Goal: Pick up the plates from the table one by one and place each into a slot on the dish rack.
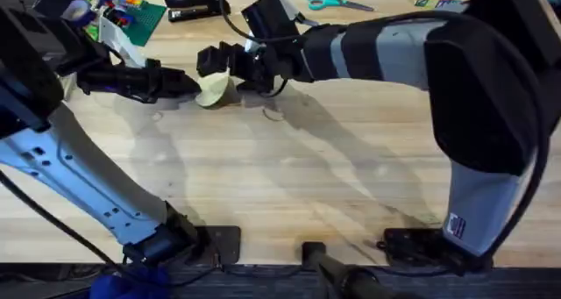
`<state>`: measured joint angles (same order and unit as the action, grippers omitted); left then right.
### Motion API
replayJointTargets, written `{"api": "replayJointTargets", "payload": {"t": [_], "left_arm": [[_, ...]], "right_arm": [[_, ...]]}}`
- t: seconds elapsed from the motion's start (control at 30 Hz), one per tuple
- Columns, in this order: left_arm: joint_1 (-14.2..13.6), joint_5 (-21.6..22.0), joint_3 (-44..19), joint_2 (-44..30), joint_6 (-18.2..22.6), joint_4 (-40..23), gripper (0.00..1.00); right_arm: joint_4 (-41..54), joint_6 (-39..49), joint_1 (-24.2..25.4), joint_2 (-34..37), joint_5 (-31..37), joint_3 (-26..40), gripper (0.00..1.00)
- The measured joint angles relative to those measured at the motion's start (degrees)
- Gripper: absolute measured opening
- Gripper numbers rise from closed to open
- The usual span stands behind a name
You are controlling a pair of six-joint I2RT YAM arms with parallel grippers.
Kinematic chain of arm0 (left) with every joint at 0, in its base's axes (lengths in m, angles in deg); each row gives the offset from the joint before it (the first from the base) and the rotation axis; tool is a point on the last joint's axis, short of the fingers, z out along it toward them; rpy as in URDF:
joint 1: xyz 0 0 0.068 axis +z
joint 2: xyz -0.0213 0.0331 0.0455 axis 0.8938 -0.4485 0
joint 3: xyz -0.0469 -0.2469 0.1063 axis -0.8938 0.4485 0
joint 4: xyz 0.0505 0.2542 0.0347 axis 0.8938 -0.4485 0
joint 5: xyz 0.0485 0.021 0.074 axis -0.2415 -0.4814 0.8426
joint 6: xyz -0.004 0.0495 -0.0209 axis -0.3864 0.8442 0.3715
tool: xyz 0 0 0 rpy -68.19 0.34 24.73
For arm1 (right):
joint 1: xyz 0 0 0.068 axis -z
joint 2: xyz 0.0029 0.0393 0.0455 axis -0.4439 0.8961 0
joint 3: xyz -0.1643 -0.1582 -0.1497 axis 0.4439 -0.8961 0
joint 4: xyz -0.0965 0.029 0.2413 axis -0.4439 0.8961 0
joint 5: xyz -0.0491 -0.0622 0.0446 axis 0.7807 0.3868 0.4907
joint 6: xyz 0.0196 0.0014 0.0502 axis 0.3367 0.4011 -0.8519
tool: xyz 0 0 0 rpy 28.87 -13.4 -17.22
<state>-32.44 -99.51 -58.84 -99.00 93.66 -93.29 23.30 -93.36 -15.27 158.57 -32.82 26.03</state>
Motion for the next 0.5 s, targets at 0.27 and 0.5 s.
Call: {"api": "replayJointTargets", "payload": {"t": [0.27, 0.5], "left_arm": [[0.0, 0.0, 0.0, 0.0, 0.0, 0.0, 0.041], [0.0, 0.0, 0.0, 0.0, 0.0, 0.0, 0.041]], "right_arm": [[-1.0, -0.7, 0.0, 0.1, -0.1, 0.1, 0.994], [-1.0, -0.7, 0.0, 0.1, -0.1, 0.1, 0.994]]}}
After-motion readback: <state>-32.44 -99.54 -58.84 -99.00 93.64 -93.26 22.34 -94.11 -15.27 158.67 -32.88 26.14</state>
